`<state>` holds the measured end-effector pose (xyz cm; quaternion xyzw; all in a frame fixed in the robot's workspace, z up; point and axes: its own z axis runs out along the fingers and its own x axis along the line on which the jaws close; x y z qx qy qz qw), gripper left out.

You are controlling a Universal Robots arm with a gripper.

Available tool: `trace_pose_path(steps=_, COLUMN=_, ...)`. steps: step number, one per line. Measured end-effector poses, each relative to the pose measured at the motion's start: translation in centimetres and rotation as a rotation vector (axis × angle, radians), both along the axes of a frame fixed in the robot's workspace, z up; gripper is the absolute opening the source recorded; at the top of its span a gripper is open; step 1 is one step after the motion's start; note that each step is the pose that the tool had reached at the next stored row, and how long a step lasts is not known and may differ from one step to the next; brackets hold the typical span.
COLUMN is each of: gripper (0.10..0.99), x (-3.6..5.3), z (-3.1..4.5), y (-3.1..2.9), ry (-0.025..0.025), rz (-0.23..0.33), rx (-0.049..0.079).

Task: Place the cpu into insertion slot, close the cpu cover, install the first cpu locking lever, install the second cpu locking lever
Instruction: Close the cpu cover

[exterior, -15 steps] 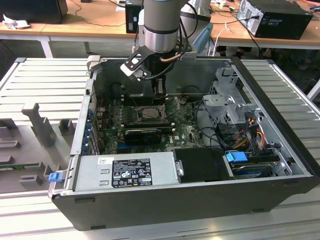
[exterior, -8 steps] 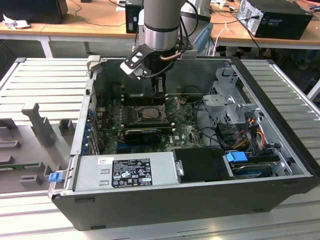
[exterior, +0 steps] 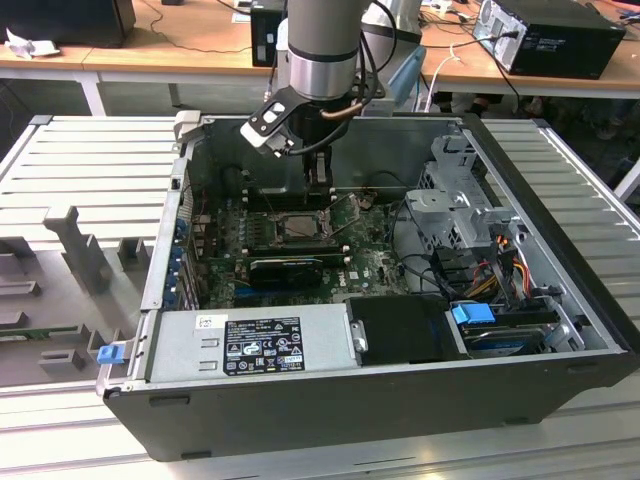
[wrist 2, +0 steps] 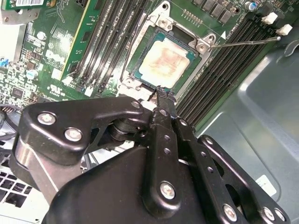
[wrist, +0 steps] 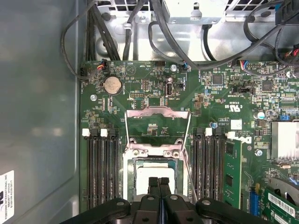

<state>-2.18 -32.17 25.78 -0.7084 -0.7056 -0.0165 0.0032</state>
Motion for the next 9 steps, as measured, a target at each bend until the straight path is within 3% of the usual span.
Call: trace_pose_path(steps=9, gripper=0.106, x=0.00, z=1.19, y=0.00, ry=-0.0001, rz=0.000, rx=0.001)
